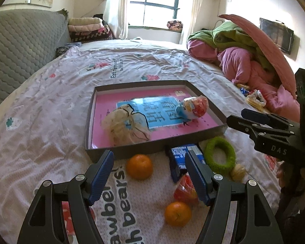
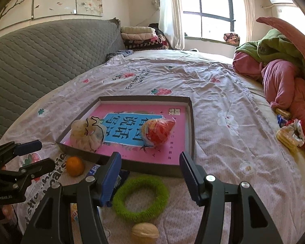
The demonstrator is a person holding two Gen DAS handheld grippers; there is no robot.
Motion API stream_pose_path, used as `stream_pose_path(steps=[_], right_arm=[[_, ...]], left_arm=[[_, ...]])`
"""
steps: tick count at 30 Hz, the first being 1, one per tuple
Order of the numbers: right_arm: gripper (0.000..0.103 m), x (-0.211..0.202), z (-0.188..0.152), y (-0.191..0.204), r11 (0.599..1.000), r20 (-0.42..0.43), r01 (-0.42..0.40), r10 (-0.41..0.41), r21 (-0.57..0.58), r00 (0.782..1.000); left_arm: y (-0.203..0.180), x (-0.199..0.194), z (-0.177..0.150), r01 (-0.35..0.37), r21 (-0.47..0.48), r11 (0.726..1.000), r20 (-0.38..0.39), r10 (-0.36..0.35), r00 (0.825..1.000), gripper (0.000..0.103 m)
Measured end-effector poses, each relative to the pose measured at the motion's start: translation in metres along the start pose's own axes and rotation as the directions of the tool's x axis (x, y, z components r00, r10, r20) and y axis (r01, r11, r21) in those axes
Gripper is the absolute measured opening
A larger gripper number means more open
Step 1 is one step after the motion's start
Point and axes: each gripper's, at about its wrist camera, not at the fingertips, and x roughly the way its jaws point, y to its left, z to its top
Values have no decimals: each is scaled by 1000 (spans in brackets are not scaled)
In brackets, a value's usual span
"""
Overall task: Organize objects
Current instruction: 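Withdraw both grippers back from the tray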
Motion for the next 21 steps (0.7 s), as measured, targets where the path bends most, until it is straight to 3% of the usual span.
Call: stream_pose_path(steps=[21], right_arm=[[59,-14,-25,-1,1000,-28,5,-4,24,1000]], left_arm=[[-9,-17,-30,13,13,1000,-20,-13,1000,74]])
